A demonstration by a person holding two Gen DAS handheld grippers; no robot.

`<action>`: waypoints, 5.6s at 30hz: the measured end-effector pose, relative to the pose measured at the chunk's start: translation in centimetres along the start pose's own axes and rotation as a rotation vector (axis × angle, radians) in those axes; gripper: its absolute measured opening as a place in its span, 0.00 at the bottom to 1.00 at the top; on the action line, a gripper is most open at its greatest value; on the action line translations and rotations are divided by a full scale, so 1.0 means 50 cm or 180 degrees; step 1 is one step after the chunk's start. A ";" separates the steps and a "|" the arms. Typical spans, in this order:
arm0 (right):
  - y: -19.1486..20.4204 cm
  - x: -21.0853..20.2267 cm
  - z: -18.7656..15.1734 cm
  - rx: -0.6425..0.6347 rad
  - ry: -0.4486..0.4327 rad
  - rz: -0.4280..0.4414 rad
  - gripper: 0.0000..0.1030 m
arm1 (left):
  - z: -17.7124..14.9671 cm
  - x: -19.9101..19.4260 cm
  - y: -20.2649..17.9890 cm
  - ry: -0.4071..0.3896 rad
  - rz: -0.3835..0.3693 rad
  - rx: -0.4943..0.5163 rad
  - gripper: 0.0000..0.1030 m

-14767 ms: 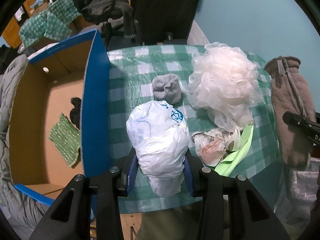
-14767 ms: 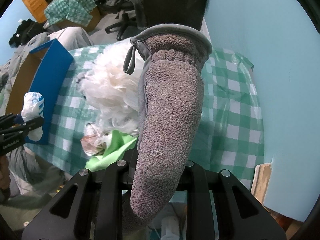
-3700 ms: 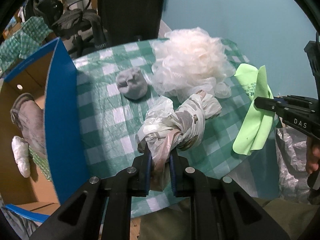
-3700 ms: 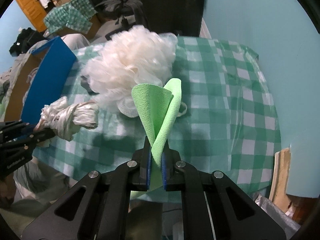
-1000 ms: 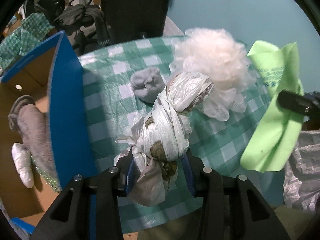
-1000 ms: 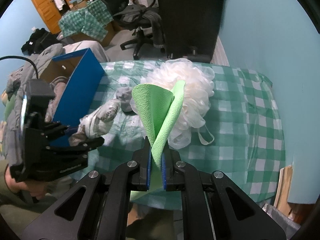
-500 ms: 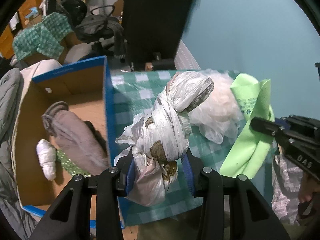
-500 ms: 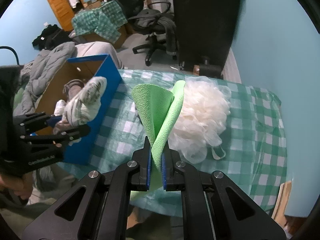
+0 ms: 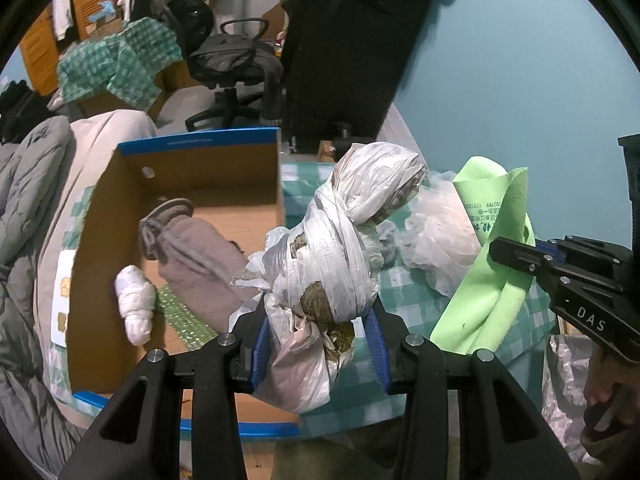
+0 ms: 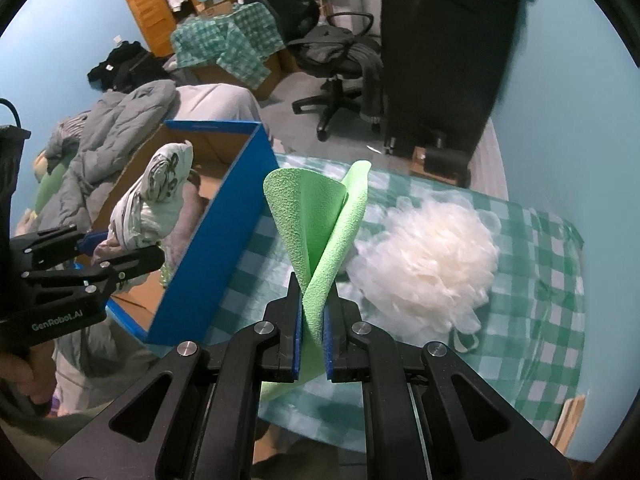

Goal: Organize soft objects
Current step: 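Carry the wrapped bundle and green cloth over the box with both tools, then open both tools to drop the wrapped bundle and green cloth into the box, then move both open tools toward the grey sock and white mesh puff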

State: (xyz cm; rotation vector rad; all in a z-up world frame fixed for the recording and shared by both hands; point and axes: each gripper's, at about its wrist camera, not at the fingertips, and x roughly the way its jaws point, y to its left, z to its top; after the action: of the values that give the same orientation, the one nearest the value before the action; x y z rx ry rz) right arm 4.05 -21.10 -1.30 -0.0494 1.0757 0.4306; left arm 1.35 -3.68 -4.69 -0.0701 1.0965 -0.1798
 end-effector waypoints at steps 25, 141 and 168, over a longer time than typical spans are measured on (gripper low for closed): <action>0.184 0.088 0.119 -0.0415 -0.0008 0.0464 0.08 | -0.021 -0.019 0.208 -0.0019 0.0292 -0.0524 0.41; -0.280 0.078 0.016 0.0842 0.0684 -0.0193 0.81 | 0.086 0.158 -0.111 0.0501 0.0153 0.0215 0.78; -0.310 0.256 0.035 0.0959 0.1238 -0.0094 0.91 | 0.120 0.377 -0.143 0.1071 0.0072 0.0329 0.78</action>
State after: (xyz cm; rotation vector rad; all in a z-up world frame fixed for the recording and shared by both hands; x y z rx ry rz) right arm 16.28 -30.81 -14.04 0.1227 1.5118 0.2316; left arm 14.25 -14.29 -17.48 0.0676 1.4204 -0.2332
